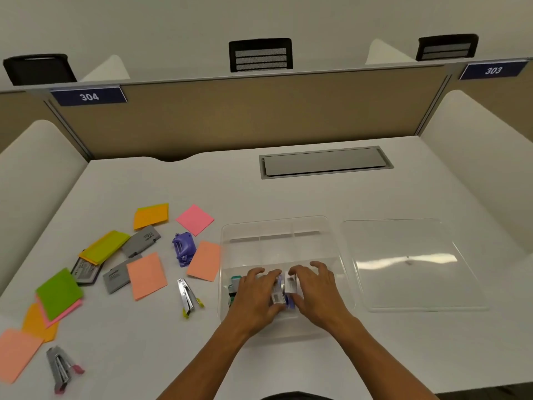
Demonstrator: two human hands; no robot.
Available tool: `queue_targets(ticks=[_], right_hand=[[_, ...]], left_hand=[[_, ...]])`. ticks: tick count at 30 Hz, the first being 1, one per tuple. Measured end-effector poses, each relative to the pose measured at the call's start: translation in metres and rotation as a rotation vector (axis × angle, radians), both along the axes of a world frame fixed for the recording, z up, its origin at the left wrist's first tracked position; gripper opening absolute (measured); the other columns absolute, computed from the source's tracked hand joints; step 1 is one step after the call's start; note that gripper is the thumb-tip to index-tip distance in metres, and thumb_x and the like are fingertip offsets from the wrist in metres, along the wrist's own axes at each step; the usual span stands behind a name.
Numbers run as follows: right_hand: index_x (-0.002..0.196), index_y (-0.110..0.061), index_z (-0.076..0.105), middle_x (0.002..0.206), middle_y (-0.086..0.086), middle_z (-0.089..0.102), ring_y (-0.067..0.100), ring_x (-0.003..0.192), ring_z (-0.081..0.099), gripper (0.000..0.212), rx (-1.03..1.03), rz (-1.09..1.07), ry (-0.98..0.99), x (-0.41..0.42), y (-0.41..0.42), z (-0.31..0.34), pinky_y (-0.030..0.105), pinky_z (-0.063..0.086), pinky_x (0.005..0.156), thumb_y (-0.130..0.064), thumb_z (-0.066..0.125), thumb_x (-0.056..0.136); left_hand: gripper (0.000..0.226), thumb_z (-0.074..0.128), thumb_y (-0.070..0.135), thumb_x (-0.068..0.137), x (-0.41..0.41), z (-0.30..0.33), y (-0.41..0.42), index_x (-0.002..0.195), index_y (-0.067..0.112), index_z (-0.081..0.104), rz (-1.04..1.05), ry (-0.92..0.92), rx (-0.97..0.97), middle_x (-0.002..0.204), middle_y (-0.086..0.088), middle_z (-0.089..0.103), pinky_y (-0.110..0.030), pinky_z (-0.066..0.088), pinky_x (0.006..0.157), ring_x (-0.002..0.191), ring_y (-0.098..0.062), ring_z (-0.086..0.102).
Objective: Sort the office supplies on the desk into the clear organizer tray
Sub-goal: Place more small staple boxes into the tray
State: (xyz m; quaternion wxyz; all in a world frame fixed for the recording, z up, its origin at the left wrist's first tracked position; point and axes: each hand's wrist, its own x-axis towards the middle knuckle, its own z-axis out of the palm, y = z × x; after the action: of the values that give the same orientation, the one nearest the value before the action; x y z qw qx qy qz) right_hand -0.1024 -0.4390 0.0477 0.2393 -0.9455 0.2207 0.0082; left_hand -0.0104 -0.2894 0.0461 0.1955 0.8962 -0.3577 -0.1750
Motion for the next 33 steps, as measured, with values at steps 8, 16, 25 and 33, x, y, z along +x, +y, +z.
queue_targets(ticks=[8, 16, 25, 33], right_hand=[[0.132, -0.031, 0.047, 0.144, 0.0, 0.046, 0.024, 0.141, 0.027, 0.054, 0.023, -0.05, 0.001, 0.005, 0.002, 0.005, 0.038, 0.029, 0.113, -0.053, 0.064, 0.086], [0.143, -0.031, 0.04, 0.153, -0.001, 0.036, 0.023, 0.146, 0.018, 0.061, 0.04, -0.037, 0.005, 0.003, 0.005, 0.007, 0.041, 0.017, 0.118, -0.057, 0.055, 0.09], [0.137, -0.03, 0.047, 0.144, -0.007, 0.047, 0.017, 0.141, 0.026, 0.049, 0.147, 0.044, -0.177, 0.022, 0.029, 0.014, 0.038, 0.025, 0.115, -0.043, 0.06, 0.092], [0.139, -0.026, 0.046, 0.144, -0.004, 0.048, 0.016, 0.133, 0.038, 0.049, 0.202, 0.135, -0.264, 0.051, 0.078, 0.024, 0.036, 0.031, 0.112, -0.036, 0.06, 0.093]], left_hand=[[0.08, 0.063, 0.065, 0.076, -0.005, -0.011, 0.001, 0.144, 0.043, 0.028, 0.054, 0.02, 0.027, 0.156, 0.001, 0.025, -0.045, 0.021, 0.116, 0.145, -0.024, 0.015], [0.07, 0.055, 0.066, 0.081, -0.011, -0.009, 0.01, 0.142, 0.041, 0.034, 0.109, 0.023, -0.054, 0.156, 0.004, 0.029, -0.043, 0.021, 0.117, 0.144, -0.02, 0.021], [0.053, 0.061, 0.047, 0.087, -0.008, 0.0, 0.036, 0.131, 0.02, 0.053, 0.118, -0.111, -0.328, 0.135, 0.001, 0.056, -0.035, 0.029, 0.113, 0.137, -0.02, 0.036], [0.054, 0.061, 0.045, 0.089, 0.011, 0.004, 0.089, 0.136, 0.023, 0.05, 0.361, -0.166, -0.349, 0.15, 0.004, 0.04, -0.036, 0.02, 0.117, 0.145, -0.017, 0.025]])
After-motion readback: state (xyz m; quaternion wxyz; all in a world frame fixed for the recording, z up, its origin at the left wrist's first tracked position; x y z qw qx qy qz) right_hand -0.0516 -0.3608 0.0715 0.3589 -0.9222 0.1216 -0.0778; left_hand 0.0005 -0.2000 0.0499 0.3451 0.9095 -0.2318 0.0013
